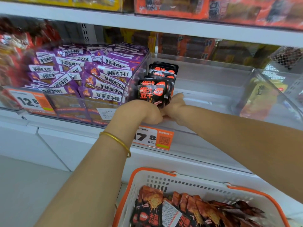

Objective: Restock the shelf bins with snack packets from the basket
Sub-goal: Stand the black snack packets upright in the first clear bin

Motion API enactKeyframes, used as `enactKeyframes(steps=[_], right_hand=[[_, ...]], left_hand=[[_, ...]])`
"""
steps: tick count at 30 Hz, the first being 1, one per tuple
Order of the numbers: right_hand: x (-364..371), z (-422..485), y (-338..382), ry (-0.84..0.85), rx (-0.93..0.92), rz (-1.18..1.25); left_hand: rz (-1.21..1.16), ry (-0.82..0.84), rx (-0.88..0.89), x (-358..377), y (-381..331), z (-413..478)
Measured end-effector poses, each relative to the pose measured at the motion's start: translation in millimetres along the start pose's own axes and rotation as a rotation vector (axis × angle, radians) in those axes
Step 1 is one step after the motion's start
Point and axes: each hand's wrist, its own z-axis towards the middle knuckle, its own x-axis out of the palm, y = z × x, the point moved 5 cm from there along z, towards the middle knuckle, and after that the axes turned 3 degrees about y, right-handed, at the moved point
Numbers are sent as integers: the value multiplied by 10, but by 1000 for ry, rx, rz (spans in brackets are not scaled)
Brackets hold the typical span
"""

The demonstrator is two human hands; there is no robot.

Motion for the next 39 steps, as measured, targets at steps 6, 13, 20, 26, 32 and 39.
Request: enactKeyframes(steps=[6,13,20,26,32,39], right_hand=[[106,-68,-13,156,17,-82],[99,-34,21,131,44,-96],[118,-24,-35,244,56,-44],[84,-84,-57,265,82,-36],[87,-126,-45,283,102,12],[105,-150,-35,245,111,5]], left_hand=[[154,78,34,38,28,220],[220,48,14,59,18,366],[249,48,-12,39,76,389],[256,0,12,-36,-1,198],[239,-104,66,-72,-6,206],[157,-211,73,-21,103,387]])
